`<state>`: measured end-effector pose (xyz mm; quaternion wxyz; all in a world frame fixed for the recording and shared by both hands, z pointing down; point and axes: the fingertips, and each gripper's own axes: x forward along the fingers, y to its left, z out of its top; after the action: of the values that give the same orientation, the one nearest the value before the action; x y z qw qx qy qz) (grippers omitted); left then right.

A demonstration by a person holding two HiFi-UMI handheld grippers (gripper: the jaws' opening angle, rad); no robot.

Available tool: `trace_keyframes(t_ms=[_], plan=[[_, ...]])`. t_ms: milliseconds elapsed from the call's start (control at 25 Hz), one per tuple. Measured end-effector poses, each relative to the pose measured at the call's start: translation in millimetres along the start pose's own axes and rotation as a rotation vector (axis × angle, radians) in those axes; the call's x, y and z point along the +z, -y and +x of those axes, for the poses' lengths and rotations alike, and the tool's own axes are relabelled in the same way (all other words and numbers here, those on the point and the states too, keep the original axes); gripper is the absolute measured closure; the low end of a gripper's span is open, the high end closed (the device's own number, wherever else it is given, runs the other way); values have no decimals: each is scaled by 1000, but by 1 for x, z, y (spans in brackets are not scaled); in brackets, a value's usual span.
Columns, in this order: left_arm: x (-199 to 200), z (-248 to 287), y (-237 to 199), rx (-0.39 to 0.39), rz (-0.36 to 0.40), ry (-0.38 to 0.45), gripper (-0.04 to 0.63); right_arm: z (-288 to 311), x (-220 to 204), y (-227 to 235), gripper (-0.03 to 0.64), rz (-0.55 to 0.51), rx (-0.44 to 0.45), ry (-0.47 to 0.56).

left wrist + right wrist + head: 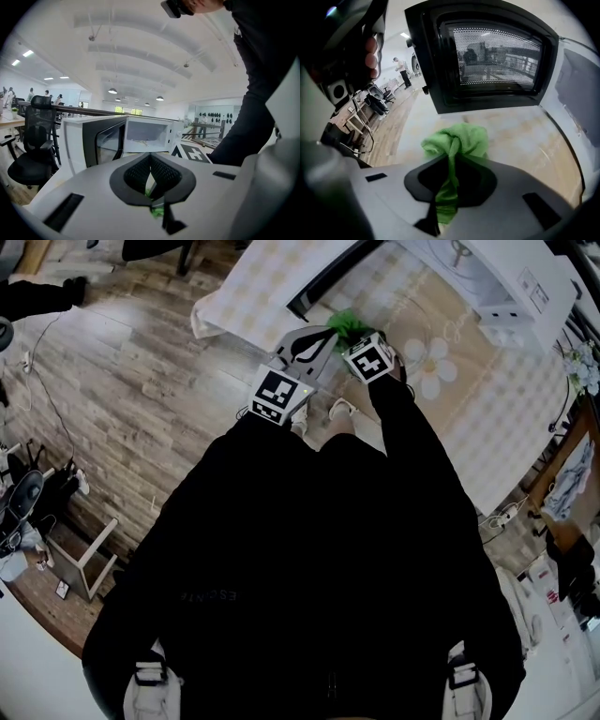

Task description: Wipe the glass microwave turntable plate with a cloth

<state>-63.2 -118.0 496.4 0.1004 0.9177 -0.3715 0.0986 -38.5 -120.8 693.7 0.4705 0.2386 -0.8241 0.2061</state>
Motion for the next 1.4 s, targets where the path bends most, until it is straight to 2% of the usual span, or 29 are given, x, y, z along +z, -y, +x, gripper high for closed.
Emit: trace_keyframes(t_ms=[360, 600, 1040, 1400], plan=[[4, -12, 9, -52, 27, 6, 575, -9, -15, -35, 560, 26, 20, -30], [11, -5, 11, -82, 44, 11, 575, -36, -3, -20, 560, 118, -26, 40], [27, 37, 14, -110, 45, 21, 575, -88, 9, 57, 560, 129, -143, 128], [31, 76, 11, -100, 31, 2, 575, -106, 12, 136, 558, 97, -203, 107]])
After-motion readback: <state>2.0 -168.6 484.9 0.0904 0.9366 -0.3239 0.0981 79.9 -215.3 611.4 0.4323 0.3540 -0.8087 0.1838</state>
